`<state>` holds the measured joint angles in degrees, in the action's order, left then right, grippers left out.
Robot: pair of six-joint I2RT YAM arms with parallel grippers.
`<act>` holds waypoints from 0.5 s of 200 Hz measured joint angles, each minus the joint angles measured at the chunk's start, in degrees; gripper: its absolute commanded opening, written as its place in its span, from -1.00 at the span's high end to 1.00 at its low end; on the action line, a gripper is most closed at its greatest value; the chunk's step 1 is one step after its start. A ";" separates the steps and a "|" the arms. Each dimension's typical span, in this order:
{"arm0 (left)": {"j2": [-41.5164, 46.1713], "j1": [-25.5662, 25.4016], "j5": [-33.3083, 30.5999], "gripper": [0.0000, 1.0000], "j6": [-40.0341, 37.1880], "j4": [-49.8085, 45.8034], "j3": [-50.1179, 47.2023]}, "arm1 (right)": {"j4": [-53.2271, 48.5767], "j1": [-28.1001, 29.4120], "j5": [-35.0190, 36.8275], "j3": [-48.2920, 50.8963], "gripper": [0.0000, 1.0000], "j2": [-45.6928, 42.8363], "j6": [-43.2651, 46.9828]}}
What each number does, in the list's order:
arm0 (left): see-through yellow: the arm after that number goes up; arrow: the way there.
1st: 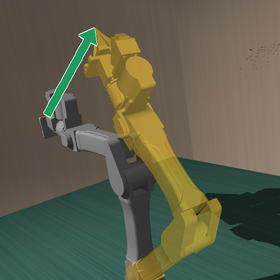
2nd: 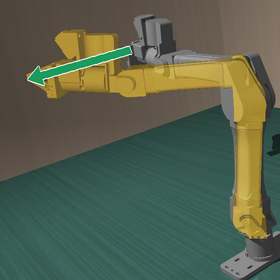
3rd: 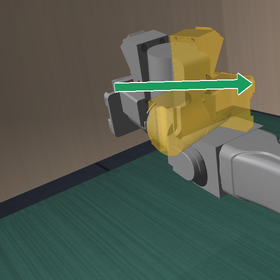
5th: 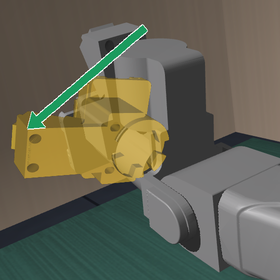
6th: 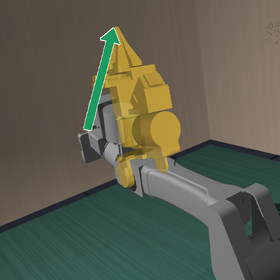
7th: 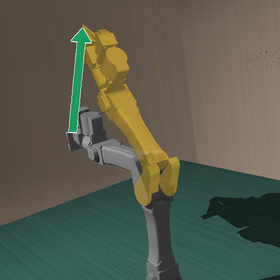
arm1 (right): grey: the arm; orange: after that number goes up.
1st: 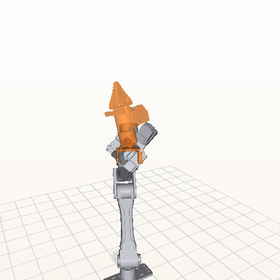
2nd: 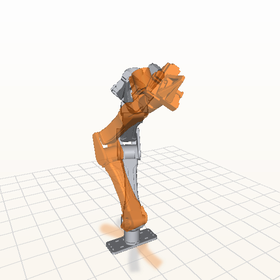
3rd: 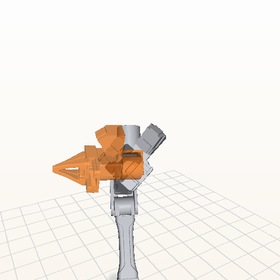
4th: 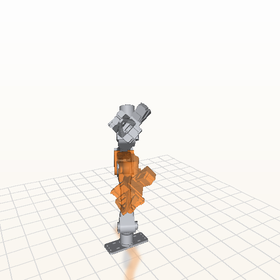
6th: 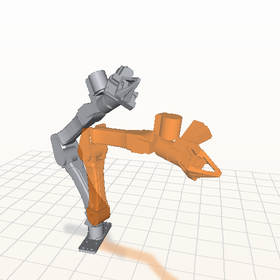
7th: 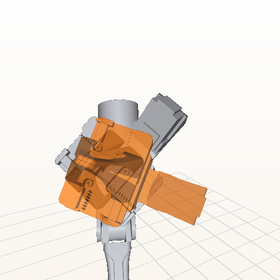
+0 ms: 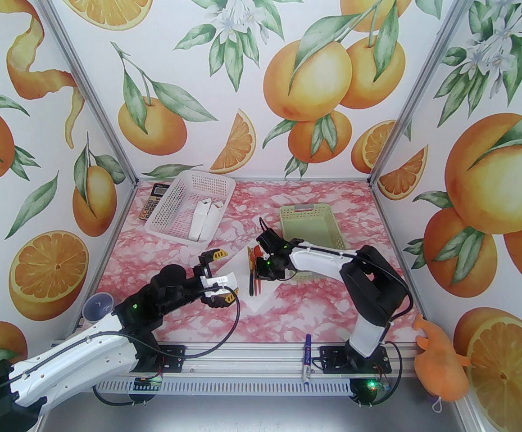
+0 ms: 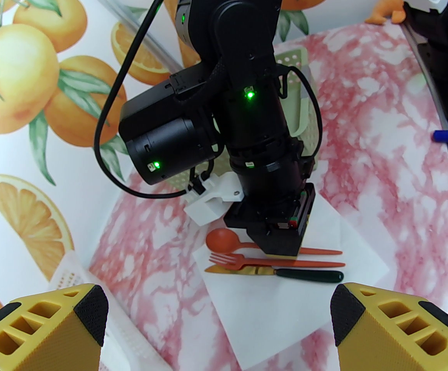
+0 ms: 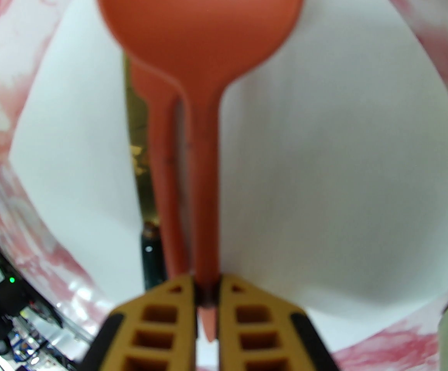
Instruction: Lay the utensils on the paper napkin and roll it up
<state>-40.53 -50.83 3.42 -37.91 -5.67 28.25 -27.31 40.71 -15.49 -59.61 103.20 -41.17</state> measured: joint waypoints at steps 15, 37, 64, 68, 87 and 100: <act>0.00 0.00 0.04 -1.00 -0.02 -0.15 0.00 | 0.17 0.04 -0.07 0.02 0.73 0.28 0.00; 0.00 0.00 0.02 -1.00 -0.02 -0.17 0.02 | 0.39 0.11 -0.15 0.02 0.72 0.31 0.00; -0.02 0.00 0.07 -1.00 0.00 -0.17 0.00 | 0.59 0.15 -0.20 0.02 0.63 0.31 -0.28; -0.02 0.00 0.07 -1.00 -0.02 -0.20 0.00 | 0.61 0.15 -0.22 0.02 0.62 0.31 -0.26; -0.02 0.00 0.09 -1.00 -0.02 -0.20 0.00 | 0.66 0.15 -0.22 0.07 0.58 0.31 -0.66; -0.02 -0.11 0.11 -1.00 -0.02 -0.20 0.00 | 0.68 0.15 -0.22 0.07 0.57 0.31 -0.63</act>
<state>-40.56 -50.94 3.53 -37.93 -5.87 28.25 -26.63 40.86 -15.70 -59.55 103.50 -41.80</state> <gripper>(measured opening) 0.999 0.208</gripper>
